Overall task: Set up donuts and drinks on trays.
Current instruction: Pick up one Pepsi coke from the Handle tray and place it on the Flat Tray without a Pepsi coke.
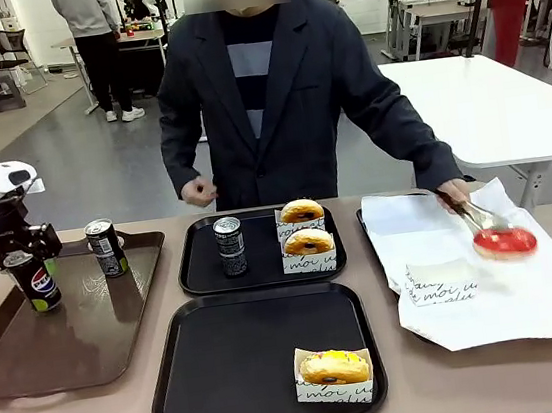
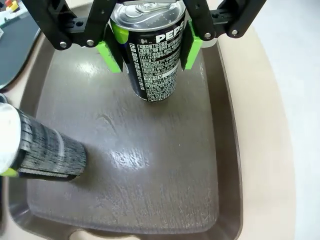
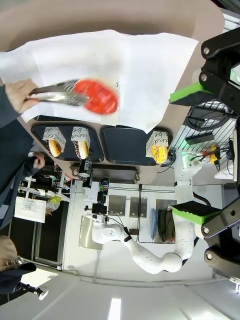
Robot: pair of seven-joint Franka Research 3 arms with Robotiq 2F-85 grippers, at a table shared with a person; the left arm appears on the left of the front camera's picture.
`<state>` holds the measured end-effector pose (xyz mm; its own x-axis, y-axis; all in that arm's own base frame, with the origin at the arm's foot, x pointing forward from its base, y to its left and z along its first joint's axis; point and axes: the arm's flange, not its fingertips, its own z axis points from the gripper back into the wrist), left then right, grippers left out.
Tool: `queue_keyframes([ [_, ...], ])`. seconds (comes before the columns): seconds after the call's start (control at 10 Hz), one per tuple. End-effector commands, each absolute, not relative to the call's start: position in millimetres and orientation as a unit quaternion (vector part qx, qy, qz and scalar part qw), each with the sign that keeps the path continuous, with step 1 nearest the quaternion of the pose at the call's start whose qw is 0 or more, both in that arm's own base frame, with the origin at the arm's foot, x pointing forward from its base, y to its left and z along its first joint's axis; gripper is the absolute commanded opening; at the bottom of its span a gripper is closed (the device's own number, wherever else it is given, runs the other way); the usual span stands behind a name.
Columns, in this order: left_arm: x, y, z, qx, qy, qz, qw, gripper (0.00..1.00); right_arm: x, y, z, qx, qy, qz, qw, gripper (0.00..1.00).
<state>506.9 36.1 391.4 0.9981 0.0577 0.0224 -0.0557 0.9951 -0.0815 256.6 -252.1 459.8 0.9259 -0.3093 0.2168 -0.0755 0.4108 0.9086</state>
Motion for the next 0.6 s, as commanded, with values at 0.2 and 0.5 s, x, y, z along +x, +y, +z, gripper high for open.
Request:
queue_keyframes([
  [0.2, 447, -4, 517, -0.046, -0.03, 0.05, 0.997, 0.0, 257, -253, 460, 0.544, -0.187, -0.065, 0.815, 1.0],
  [0.5, 406, -17, 561, -0.026, -0.058, 0.038, 0.997, 0.0, 257, -253, 460, 0.544, -0.187, -0.065, 0.815, 1.0],
])
